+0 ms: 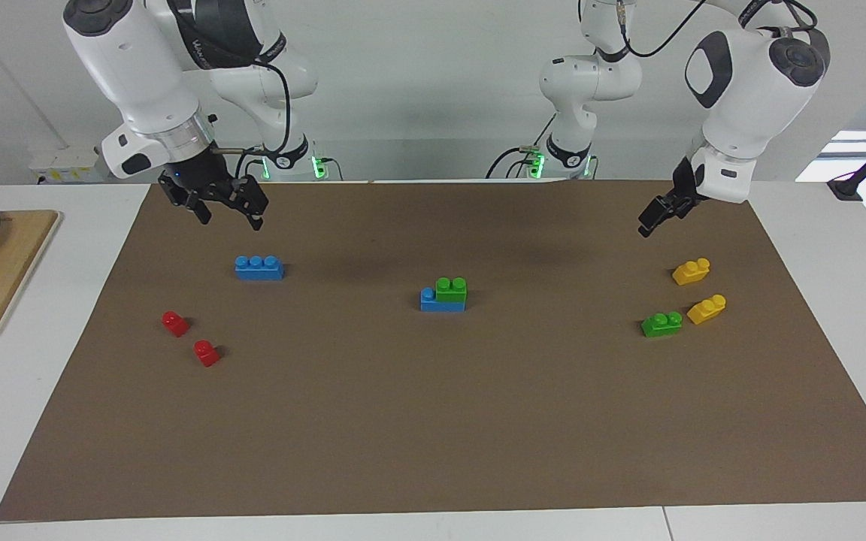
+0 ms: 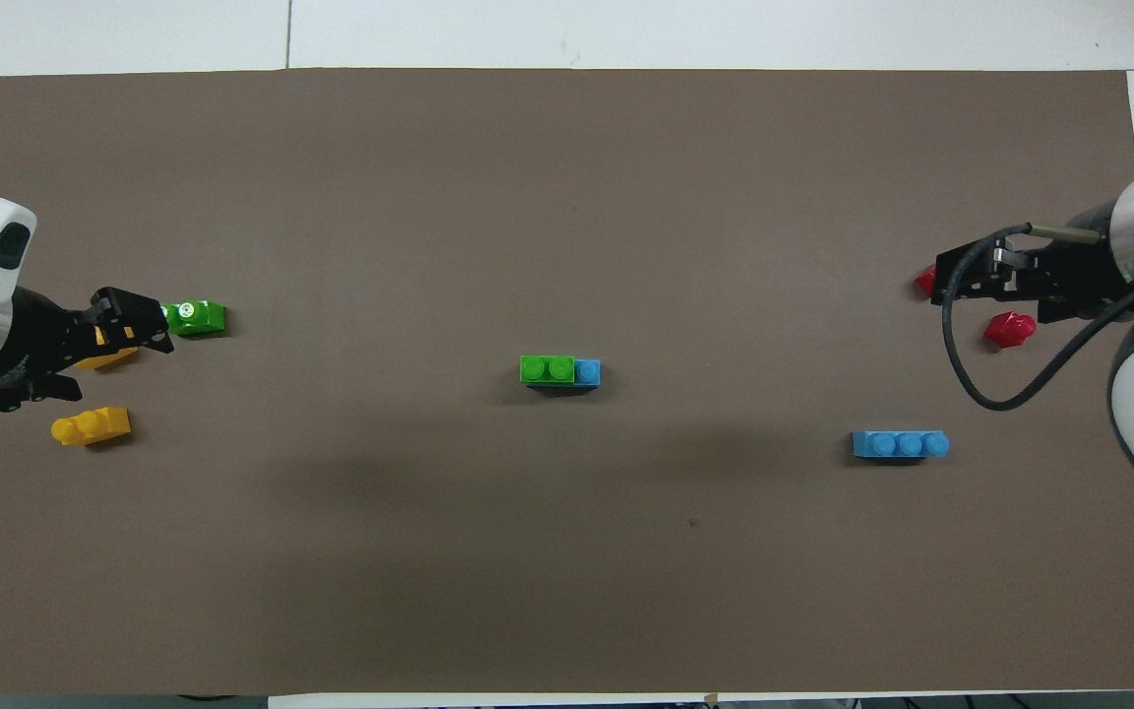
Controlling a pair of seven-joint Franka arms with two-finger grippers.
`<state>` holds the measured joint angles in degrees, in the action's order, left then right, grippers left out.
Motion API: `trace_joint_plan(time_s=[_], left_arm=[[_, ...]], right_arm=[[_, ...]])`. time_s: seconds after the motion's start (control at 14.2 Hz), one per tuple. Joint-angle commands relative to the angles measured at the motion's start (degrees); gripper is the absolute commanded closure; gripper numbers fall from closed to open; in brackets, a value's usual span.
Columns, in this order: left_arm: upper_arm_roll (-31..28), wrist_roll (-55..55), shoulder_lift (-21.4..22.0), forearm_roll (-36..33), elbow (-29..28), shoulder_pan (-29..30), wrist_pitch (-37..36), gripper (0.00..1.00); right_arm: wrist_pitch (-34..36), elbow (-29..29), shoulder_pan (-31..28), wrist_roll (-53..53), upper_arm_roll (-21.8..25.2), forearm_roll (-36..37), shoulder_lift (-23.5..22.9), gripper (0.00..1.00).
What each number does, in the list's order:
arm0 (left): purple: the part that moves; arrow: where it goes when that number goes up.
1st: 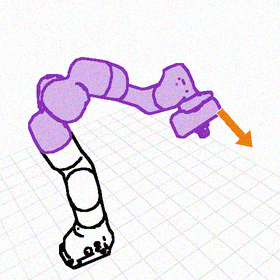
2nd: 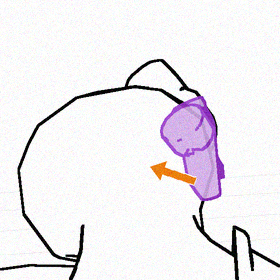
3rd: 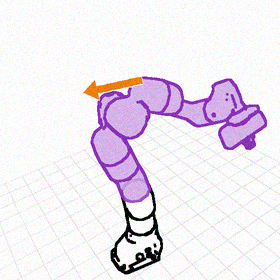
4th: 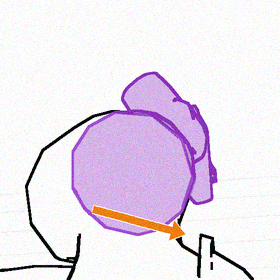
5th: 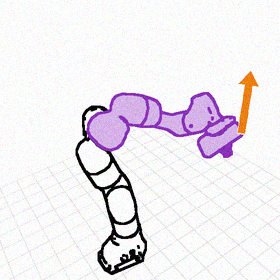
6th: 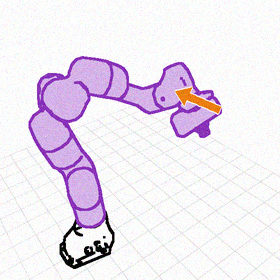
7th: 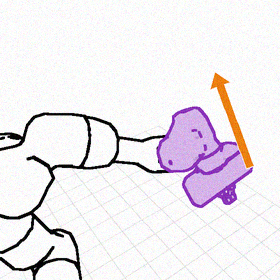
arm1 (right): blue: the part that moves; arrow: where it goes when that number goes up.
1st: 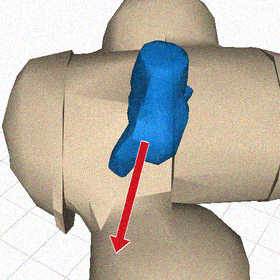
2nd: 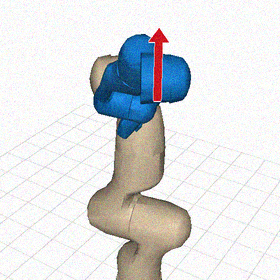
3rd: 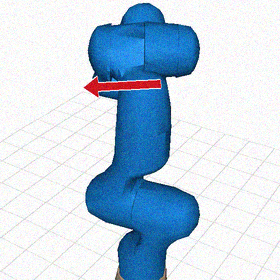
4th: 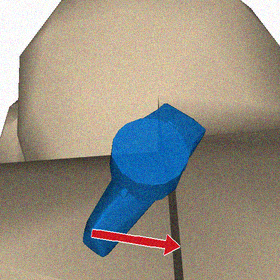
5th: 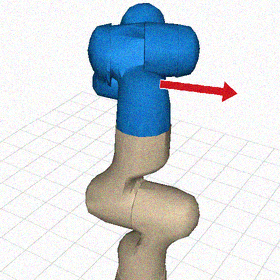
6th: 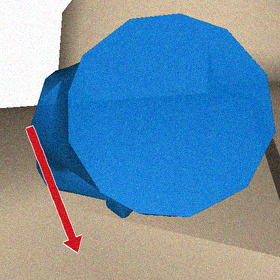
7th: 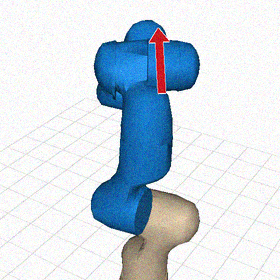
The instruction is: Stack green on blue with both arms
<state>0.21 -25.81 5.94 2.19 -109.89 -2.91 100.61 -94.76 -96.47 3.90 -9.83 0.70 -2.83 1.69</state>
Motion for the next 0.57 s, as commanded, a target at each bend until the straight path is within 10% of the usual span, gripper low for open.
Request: trace_joint_plan(time_s=[0.0,0.49], left_arm=[[0.75,1.45,0.92,-1.05,-0.67,0.27,-0.14,0.00],[0.76,13.94,-7.16,-1.22,12.05,0.97,-10.16,0.00]], right_arm=[[0.90,0.23,-2.31,4.38,-0.44,1.08,0.51,0.03],[0.98,0.23,-2.23,4.38,-0.44,4.59,0.51,0.03]])
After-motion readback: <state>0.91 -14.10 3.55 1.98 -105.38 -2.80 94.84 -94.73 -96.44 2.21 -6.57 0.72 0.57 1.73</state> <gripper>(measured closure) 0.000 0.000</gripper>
